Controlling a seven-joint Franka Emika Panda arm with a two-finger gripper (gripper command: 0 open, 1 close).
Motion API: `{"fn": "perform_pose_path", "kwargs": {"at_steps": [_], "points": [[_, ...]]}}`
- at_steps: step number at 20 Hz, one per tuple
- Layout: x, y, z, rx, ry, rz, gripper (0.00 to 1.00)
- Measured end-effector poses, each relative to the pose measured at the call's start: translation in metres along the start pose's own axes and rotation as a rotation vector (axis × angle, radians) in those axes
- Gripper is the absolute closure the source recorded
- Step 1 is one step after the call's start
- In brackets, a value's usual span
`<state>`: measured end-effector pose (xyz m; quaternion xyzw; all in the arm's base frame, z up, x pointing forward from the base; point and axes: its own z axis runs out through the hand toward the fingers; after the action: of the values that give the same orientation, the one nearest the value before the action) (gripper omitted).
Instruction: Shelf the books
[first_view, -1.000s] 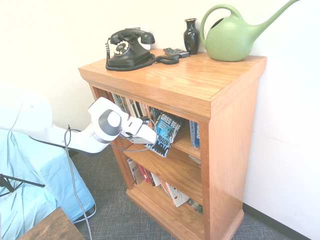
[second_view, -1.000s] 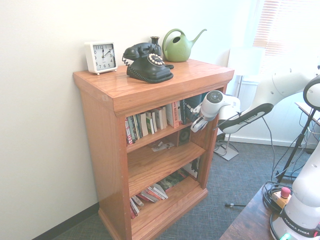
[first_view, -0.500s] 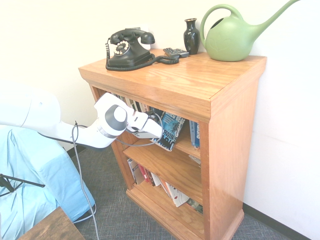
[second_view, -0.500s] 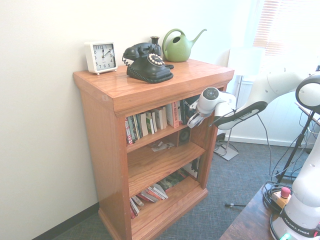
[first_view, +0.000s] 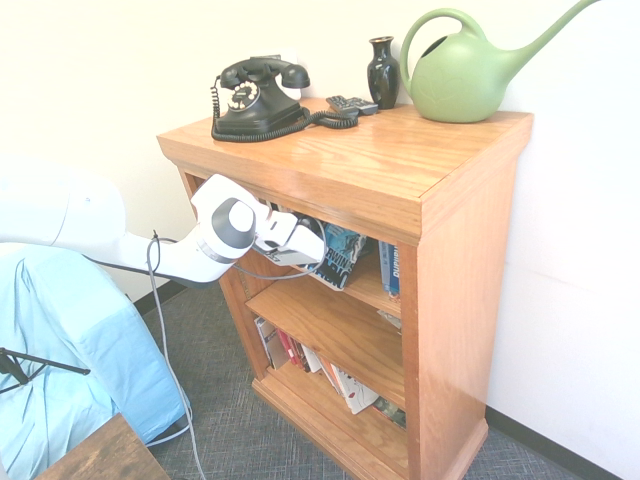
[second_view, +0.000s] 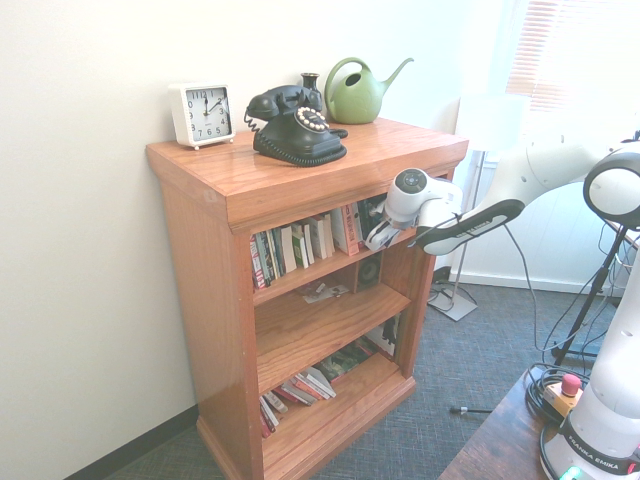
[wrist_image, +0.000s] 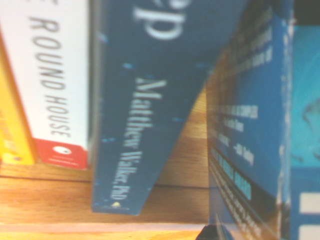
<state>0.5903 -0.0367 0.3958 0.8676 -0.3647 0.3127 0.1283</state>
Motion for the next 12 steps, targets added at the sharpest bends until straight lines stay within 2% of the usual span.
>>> {"fn": "perform_pose_path", "kwargs": {"at_steps": [9,10,12], "points": [[-0.0038,-0.0065,-0.0036,0.024,-0.026,0.024,1.00],[-0.0041,-0.0075,-0.0043,0.026,-0.028,0.026,0.00],[-0.0041,-0.0081,-0.0048,0.027,-0.030,0.030,0.00]]}}
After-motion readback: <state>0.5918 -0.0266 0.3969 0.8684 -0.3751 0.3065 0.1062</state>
